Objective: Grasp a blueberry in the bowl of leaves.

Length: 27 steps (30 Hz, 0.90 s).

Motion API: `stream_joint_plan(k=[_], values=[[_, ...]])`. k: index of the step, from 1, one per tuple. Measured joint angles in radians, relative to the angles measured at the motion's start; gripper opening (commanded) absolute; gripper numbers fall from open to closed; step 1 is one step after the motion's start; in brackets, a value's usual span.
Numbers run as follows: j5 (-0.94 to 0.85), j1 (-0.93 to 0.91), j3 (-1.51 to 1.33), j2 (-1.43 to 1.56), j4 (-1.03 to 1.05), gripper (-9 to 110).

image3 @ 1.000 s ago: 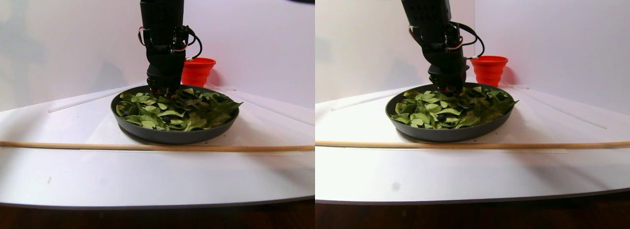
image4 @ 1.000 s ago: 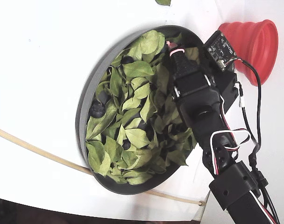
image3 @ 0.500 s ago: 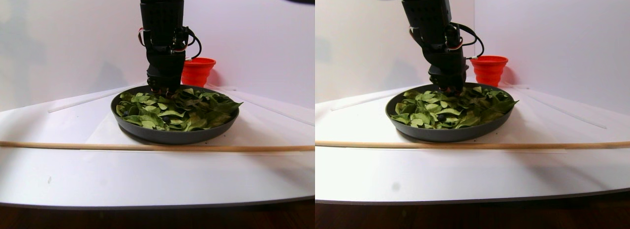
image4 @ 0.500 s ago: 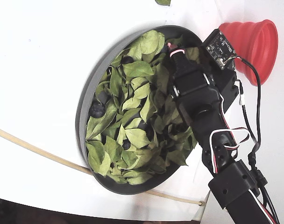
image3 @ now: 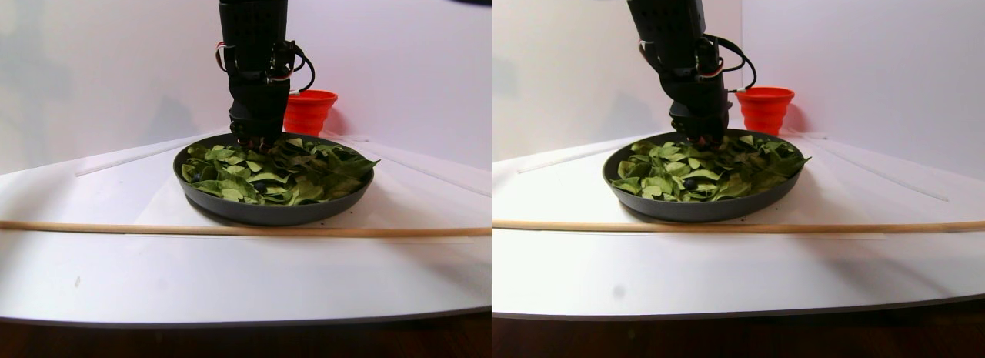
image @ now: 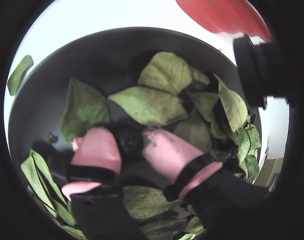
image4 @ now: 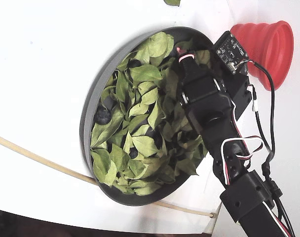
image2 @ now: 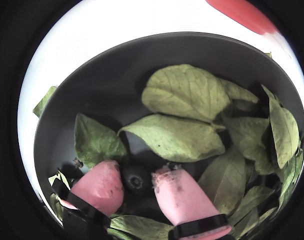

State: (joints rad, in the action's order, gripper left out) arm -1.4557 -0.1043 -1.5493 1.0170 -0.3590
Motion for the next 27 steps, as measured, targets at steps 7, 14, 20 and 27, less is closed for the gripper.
stream_joint_plan(k=[7, 14, 20, 27], values=[[-0.002, -0.006, -0.028, 0.023, 0.000, 10], [-0.002, -0.006, -0.051, 0.052, 0.017, 10], [-0.002, -0.009, -0.080, 0.091, 0.020, 10], [-0.002, -0.025, -0.094, 0.123, 0.020, 10]])
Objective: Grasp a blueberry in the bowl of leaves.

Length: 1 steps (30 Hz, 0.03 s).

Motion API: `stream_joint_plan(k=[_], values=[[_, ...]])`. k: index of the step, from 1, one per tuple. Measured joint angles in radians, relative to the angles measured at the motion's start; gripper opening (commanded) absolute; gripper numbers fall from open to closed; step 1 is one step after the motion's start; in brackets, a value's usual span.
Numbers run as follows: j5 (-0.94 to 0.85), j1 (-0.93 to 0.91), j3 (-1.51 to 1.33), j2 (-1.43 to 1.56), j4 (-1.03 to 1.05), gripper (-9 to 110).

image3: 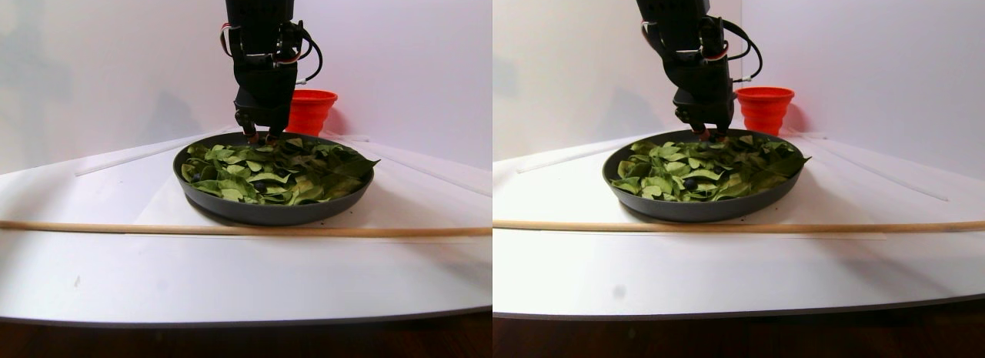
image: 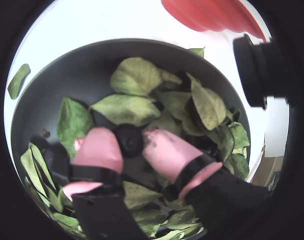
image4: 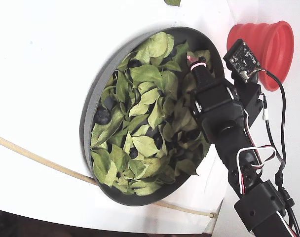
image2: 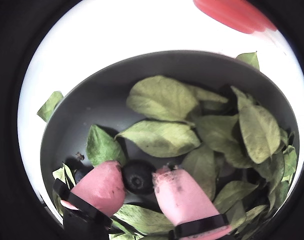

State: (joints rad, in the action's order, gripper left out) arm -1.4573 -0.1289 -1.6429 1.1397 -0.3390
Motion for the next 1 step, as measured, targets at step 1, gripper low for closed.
stream_joint_plan(k=[1], values=[[0.000, -0.003, 0.000, 0.000, 0.000, 10]])
